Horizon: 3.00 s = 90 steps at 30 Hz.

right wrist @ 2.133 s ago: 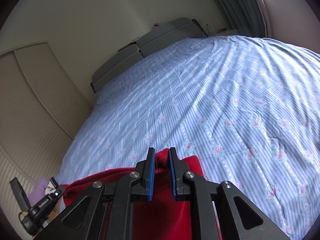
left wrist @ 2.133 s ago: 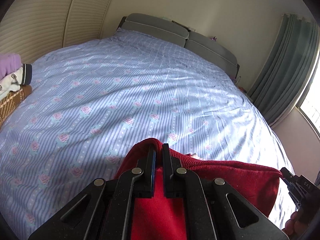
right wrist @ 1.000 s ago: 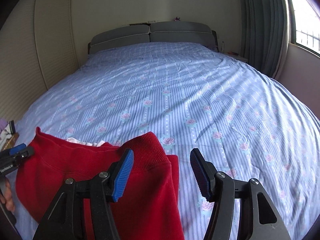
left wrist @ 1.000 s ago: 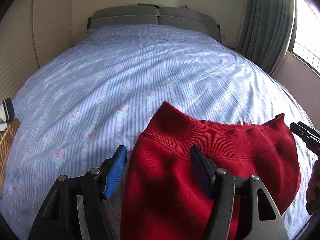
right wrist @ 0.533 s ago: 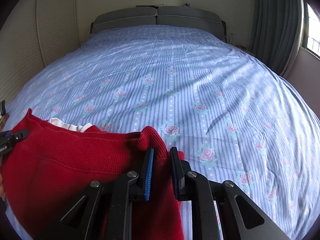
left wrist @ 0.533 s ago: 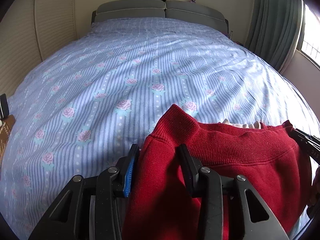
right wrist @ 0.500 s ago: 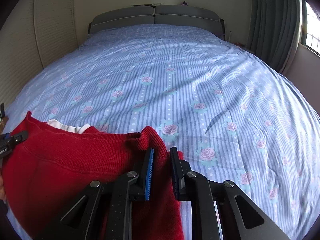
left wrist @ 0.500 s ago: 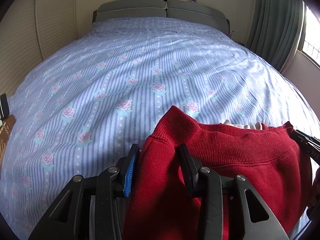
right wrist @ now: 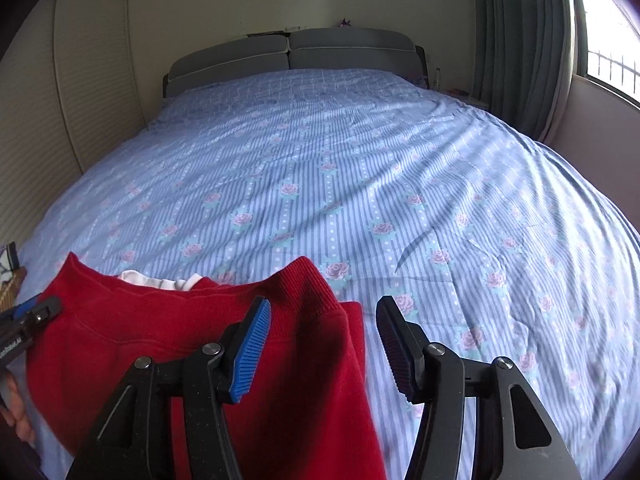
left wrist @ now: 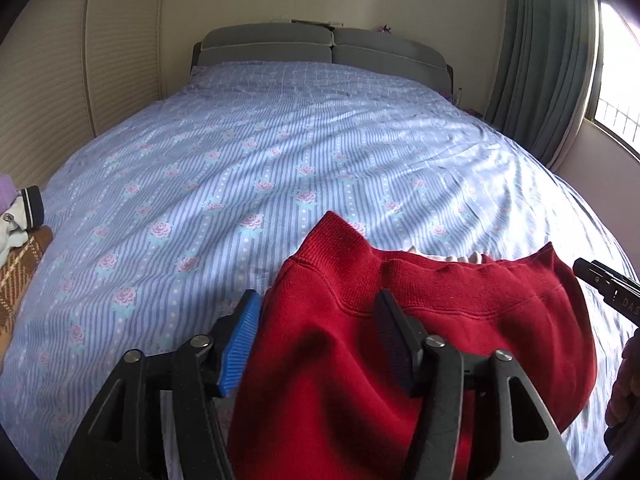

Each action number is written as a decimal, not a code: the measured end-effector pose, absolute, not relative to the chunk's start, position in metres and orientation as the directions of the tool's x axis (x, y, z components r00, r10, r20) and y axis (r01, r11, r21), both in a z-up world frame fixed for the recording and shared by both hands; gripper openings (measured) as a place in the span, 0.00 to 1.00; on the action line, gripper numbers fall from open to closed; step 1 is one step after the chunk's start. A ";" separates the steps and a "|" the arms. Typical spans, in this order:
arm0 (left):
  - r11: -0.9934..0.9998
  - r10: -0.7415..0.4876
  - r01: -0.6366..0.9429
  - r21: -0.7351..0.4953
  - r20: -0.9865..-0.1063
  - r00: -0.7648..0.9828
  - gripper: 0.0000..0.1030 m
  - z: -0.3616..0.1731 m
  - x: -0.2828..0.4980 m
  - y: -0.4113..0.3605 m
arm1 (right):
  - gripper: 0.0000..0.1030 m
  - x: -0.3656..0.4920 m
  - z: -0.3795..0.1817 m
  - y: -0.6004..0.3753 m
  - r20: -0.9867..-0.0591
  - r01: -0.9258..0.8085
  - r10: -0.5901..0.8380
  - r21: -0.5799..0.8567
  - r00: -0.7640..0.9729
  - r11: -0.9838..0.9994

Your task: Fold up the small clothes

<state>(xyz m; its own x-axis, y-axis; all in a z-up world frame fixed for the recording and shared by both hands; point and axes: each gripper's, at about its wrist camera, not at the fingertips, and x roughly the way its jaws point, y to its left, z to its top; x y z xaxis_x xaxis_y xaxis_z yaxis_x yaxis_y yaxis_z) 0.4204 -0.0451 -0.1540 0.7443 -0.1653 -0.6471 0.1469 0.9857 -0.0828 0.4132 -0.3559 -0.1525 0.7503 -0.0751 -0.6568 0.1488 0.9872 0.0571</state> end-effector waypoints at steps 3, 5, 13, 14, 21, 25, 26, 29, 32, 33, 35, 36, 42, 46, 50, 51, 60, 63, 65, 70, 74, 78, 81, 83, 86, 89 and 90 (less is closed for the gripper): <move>0.982 -0.184 0.169 -0.082 -0.595 0.782 0.72 -0.145 0.392 -0.055 | 0.58 0.393 -0.144 -0.338 -0.626 0.104 -0.045 0.058 0.779 0.993; 0.976 -0.215 0.201 -0.089 -0.577 0.788 0.74 -0.145 0.377 -0.063 | 0.60 0.383 -0.145 -0.323 -0.623 0.073 -0.032 0.040 0.781 0.996; 0.975 -0.207 0.208 -0.078 -0.656 0.726 0.85 -0.183 0.377 -0.074 | 0.66 0.375 -0.184 -0.305 -0.693 0.056 -0.033 0.011 0.721 0.998; 0.975 -0.215 0.201 -0.099 -0.662 0.718 0.89 -0.189 0.379 -0.069 | 0.68 0.376 -0.189 -0.307 -0.698 0.060 -0.032 0.016 0.715 0.998; 0.979 -0.199 0.166 -0.115 -0.671 0.714 0.88 -0.189 0.380 -0.066 | 0.81 0.378 -0.194 -0.312 -0.707 0.081 -0.057 0.000 0.705 0.997; 0.978 -0.208 0.140 -0.155 -0.667 0.715 0.88 -0.173 0.366 -0.063 | 0.81 0.362 -0.175 -0.331 -0.691 0.106 -0.012 0.094 0.722 0.990; 0.977 -0.211 0.136 -0.164 -0.663 0.719 0.88 -0.169 0.361 -0.064 | 0.81 0.356 -0.171 -0.339 -0.686 0.117 -0.004 0.118 0.727 0.986; 0.980 -0.197 0.120 -0.161 -0.654 0.730 0.88 -0.158 0.348 -0.070 | 0.81 0.338 -0.168 -0.364 -0.683 0.143 0.020 0.181 0.730 0.973; 0.985 -0.173 0.109 -0.137 -0.657 0.734 0.88 -0.151 0.337 -0.083 | 0.81 0.326 -0.172 -0.386 -0.699 0.139 0.074 0.243 0.712 0.960; 0.986 -0.164 0.104 -0.130 -0.665 0.729 0.88 -0.150 0.336 -0.087 | 0.81 0.323 -0.174 -0.391 -0.703 0.142 0.087 0.261 0.705 0.955; 0.986 -0.165 0.101 -0.133 -0.678 0.716 0.88 -0.150 0.332 -0.093 | 0.81 0.316 -0.179 -0.404 -0.708 0.151 0.125 0.314 0.695 0.937; 0.986 -0.165 0.099 -0.135 -0.683 0.712 0.88 -0.150 0.329 -0.095 | 0.81 0.312 -0.183 -0.410 -0.709 0.160 0.149 0.350 0.689 0.923; 0.987 -0.157 0.104 -0.119 -0.704 0.692 0.88 -0.155 0.322 -0.105 | 0.81 0.303 -0.207 -0.437 -0.677 0.205 0.291 0.551 0.676 0.809; 0.988 -0.151 0.094 -0.118 -0.708 0.690 0.88 -0.154 0.331 -0.109 | 0.81 0.322 -0.214 -0.447 -0.654 0.169 0.381 0.617 0.654 0.769; 0.990 -0.141 0.086 -0.113 -0.704 0.696 0.88 -0.149 0.347 -0.115 | 0.81 0.357 -0.216 -0.447 -0.645 0.107 0.458 0.641 0.612 0.760; 0.990 -0.140 0.083 -0.114 -0.705 0.695 0.88 -0.149 0.351 -0.116 | 0.81 0.366 -0.217 -0.446 -0.648 0.093 0.471 0.640 0.598 0.763; 0.992 -0.125 0.069 -0.107 -0.720 0.682 0.88 -0.157 0.370 -0.115 | 0.74 0.404 -0.241 -0.435 -0.663 0.028 0.525 0.634 0.533 0.772; 0.989 -0.143 0.080 -0.121 -0.726 0.673 0.88 -0.164 0.368 -0.116 | 0.73 0.413 -0.244 -0.428 -0.650 -0.004 0.555 0.647 0.520 0.762; 0.990 -0.140 0.097 -0.101 -0.729 0.670 0.88 -0.170 0.367 -0.122 | 0.67 0.417 -0.246 -0.424 -0.631 -0.030 0.593 0.672 0.500 0.740; 0.993 -0.102 0.117 -0.034 -0.751 0.652 0.89 -0.192 0.374 -0.132 | 0.49 0.419 -0.246 -0.411 -0.611 -0.053 0.639 0.702 0.468 0.710; 0.993 -0.058 0.116 0.022 -0.763 0.644 0.98 -0.206 0.385 -0.136 | 0.33 0.413 -0.241 -0.409 -0.596 -0.045 0.652 0.721 0.469 0.691; 0.994 -0.056 0.112 0.021 -0.765 0.641 0.98 -0.203 0.387 -0.136 | 0.27 0.405 -0.221 -0.403 -0.617 -0.039 0.618 0.691 0.487 0.722; 0.994 -0.081 0.111 -0.012 -0.762 0.642 0.87 -0.190 0.381 -0.129 | 0.26 0.399 -0.196 -0.389 -0.633 -0.046 0.583 0.657 0.509 0.753; 0.993 -0.098 0.110 -0.034 -0.751 0.652 0.86 -0.177 0.374 -0.121 | 0.25 0.394 -0.175 -0.379 -0.645 -0.050 0.554 0.627 0.526 0.777; 0.993 -0.113 0.109 -0.053 -0.719 0.686 0.86 -0.151 0.361 -0.102 | 0.25 0.389 -0.144 -0.355 -0.704 -0.021 0.467 0.541 0.536 0.841; 0.993 -0.116 0.096 -0.067 -0.689 0.715 0.86 -0.126 0.349 -0.075 | 0.25 0.387 -0.118 -0.329 -0.770 0.044 0.352 0.440 0.533 0.897; 0.993 -0.117 0.088 -0.077 -0.681 0.723 0.86 -0.118 0.346 -0.064 | 0.25 0.388 -0.110 -0.316 -0.788 0.068 0.311 0.406 0.532 0.911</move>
<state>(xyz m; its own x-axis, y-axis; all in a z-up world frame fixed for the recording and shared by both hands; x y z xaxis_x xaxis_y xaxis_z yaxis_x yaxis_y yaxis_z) 0.3458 -0.0642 -0.1183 0.7228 -0.1166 -0.6812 0.0880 0.9932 -0.0765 0.3878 -0.3164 -0.1099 0.5317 0.3109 -0.7878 0.0681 0.9115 0.4056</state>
